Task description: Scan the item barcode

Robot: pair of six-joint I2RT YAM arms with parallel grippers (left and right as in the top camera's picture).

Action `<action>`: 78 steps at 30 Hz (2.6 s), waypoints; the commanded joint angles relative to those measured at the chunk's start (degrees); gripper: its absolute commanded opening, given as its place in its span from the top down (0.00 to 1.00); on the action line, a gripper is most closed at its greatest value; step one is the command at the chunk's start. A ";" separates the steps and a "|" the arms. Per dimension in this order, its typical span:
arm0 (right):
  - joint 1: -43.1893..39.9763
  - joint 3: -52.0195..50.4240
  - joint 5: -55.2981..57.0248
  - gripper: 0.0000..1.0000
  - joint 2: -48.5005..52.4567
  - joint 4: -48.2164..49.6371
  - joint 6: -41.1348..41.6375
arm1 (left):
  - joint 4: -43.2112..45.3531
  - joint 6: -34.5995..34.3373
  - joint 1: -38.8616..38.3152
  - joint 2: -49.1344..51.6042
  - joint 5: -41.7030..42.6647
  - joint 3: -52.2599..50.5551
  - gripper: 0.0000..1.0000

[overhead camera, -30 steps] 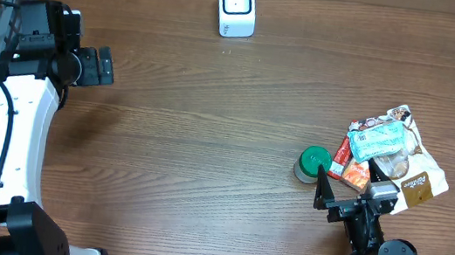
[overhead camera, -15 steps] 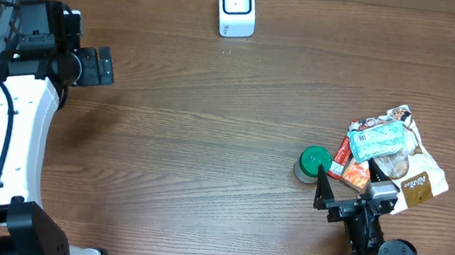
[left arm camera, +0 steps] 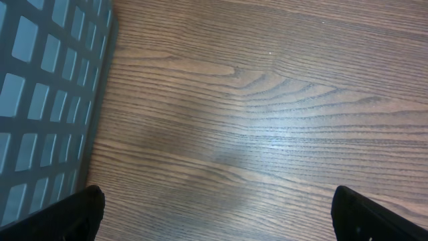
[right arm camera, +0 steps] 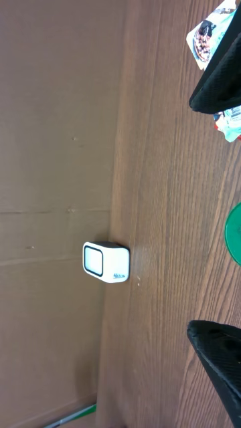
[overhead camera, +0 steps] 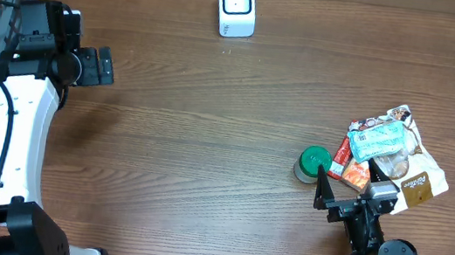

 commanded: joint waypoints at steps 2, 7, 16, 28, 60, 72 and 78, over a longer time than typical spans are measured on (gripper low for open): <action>-0.33 -0.59 -0.35 0.00 -0.46 0.33 -0.31 | 0.00 -0.55 -0.52 -1.55 -0.33 0.31 0.00; -0.33 -0.59 -0.35 0.00 -0.46 0.33 -0.31 | 0.02 -0.55 -0.59 -8.39 -0.33 0.31 0.00; -0.33 -0.59 -0.35 0.00 -0.46 0.33 -0.31 | 0.00 -0.55 -0.90 -26.62 -0.33 0.28 0.00; -0.33 -0.59 -0.35 0.00 -0.46 0.33 -0.31 | 0.00 -0.55 -1.66 -43.43 -0.33 -4.68 0.00; -0.33 -0.59 -0.35 0.00 -0.46 0.33 -0.31 | 51.80 0.31 -5.11 -87.06 -1.84 -67.12 0.00; -0.33 -0.59 -0.35 0.00 -0.46 0.33 -0.31 | 61.18 0.31 -5.79 -89.88 -1.84 -74.10 0.00; -0.33 -0.59 -0.35 0.00 -0.46 0.33 -0.31 | 60.08 0.31 -5.86 -89.88 -1.84 -76.63 0.00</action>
